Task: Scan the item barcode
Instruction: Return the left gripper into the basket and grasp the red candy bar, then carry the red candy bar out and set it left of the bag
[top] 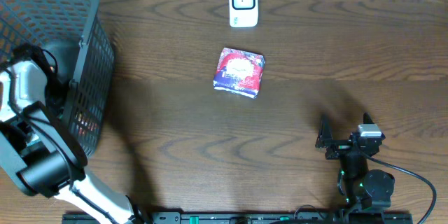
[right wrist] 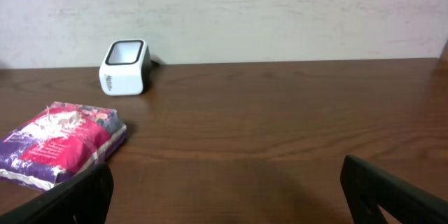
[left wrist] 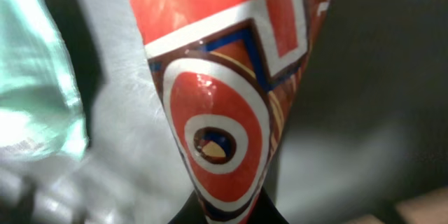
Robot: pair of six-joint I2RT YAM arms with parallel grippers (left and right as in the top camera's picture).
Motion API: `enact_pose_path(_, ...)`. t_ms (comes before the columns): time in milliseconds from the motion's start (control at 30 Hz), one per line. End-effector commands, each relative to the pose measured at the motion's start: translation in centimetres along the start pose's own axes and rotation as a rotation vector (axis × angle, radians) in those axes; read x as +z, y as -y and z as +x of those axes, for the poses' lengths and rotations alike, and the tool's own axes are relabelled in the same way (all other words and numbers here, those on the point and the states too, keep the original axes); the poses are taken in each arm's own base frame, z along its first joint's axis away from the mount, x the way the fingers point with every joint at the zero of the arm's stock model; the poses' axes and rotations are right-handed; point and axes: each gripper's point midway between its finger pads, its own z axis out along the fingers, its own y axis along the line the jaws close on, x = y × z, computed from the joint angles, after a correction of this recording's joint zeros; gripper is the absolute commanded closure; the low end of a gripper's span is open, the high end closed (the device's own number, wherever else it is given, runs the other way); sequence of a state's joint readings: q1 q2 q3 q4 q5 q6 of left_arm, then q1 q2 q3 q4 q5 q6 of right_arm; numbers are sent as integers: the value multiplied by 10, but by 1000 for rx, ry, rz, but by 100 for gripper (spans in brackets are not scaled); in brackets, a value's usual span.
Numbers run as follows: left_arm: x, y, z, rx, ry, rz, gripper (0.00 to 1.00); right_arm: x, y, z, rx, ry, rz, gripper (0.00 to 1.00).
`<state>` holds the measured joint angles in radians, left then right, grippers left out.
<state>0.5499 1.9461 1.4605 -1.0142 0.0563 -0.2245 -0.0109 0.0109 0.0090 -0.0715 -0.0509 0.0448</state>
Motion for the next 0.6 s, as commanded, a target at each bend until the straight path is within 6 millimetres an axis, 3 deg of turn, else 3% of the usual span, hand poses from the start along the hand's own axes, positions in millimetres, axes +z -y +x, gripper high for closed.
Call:
enact_pose_path(0, -109, 30, -29, -85, 264, 229, 93, 0, 3, 1, 14, 1, 15, 1)
enact_pose_path(133, -203, 54, -24, -110, 476, 479, 93, 0, 3, 1, 14, 1, 16, 1)
enact_pose_path(233, -263, 58, -13, -127, 627, 598, 93, 0, 3, 1, 14, 1, 15, 1)
enact_pose_path(267, -296, 57, -2, -115, 723, 647, 93, 0, 3, 1, 14, 1, 15, 1)
enact_pose_path(300, -314, 57, 6, -98, 772, 671, 93, 0, 3, 1, 14, 1, 15, 1)
enact_pose_path(400, -348, 65, 35, -33, 857, 731, 93, 0, 3, 1, 14, 1, 16, 1)
enact_pose_path(567, -364, 118, 86, 167, 831, 832, 93, 0, 3, 1, 14, 1, 16, 1)
